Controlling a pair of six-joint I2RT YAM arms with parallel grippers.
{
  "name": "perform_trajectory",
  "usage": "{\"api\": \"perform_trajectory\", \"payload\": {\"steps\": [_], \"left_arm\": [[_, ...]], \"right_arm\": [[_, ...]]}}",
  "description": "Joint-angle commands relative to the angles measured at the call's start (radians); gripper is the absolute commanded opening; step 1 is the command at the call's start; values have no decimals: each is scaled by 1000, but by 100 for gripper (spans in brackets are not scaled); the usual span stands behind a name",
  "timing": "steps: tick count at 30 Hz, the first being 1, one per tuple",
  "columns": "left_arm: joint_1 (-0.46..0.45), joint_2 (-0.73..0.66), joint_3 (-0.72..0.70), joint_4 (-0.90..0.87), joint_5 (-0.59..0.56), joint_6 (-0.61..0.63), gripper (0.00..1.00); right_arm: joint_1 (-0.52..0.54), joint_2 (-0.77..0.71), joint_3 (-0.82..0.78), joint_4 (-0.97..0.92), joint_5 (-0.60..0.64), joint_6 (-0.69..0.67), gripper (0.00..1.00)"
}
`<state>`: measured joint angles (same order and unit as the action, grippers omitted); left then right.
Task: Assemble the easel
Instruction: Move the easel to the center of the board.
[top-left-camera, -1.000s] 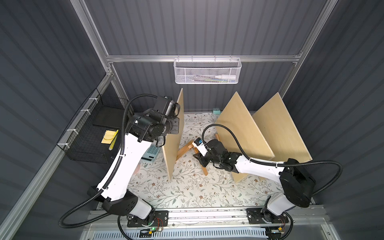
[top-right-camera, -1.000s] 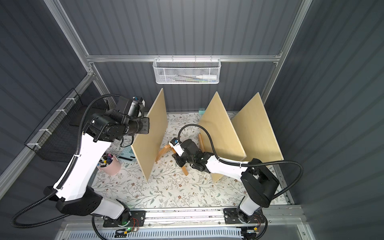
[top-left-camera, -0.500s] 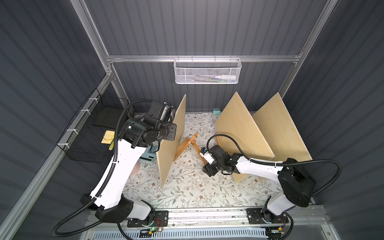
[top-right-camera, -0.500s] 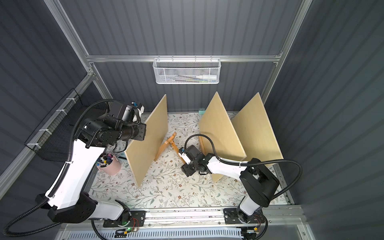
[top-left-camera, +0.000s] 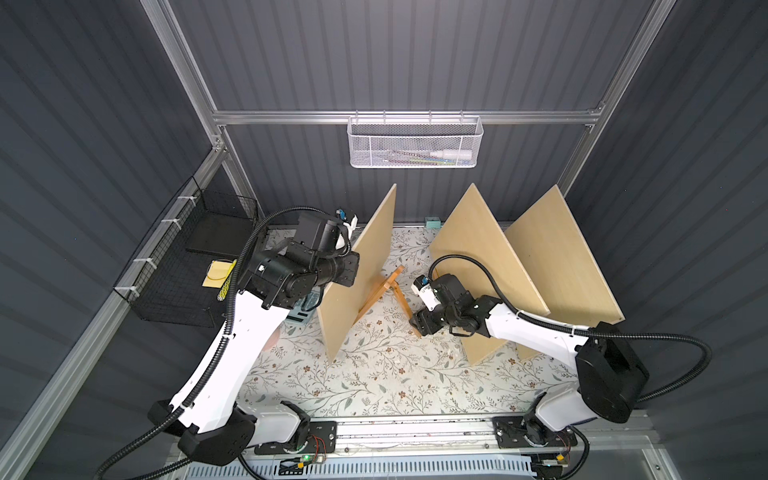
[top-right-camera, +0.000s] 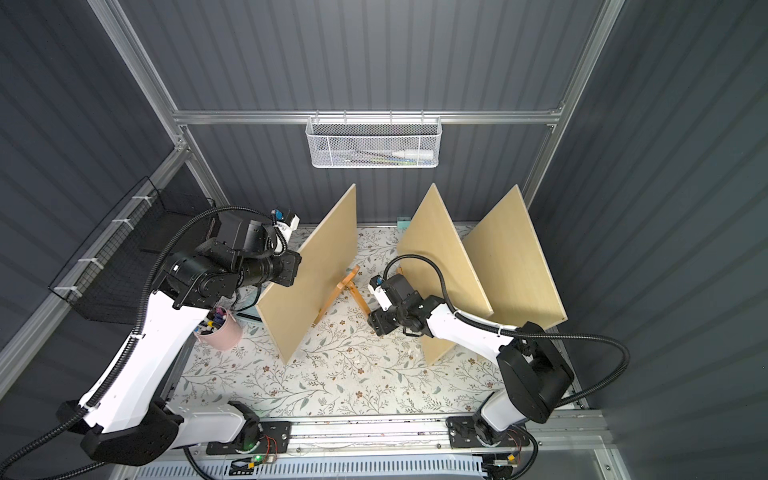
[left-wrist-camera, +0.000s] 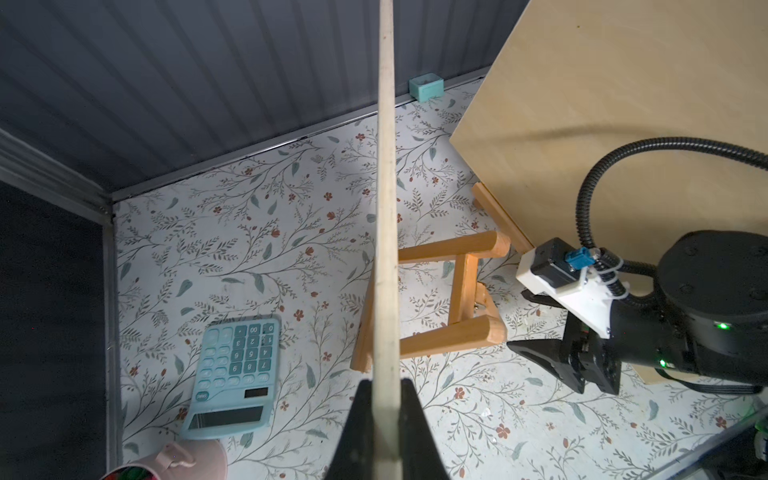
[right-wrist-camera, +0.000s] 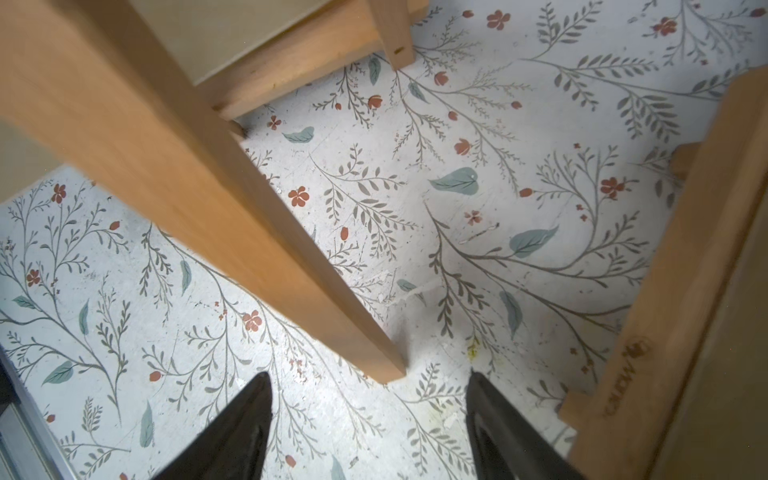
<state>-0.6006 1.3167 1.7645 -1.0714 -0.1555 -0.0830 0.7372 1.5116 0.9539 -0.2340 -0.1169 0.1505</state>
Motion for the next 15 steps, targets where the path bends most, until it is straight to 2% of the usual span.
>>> {"api": "perform_trajectory", "payload": {"steps": [1,9,15], "left_arm": [[-5,-68,-23,185,92,45,0],[-5,-131,-206,261,60,65,0],[-11,-170,-283,290,63,111,0]], "right_arm": [[-7,-22,5,-15,-20,24,74],[-17,-11,27,-20,-76,35,75],[-32,18,51,-26,-100,49,76]]}}
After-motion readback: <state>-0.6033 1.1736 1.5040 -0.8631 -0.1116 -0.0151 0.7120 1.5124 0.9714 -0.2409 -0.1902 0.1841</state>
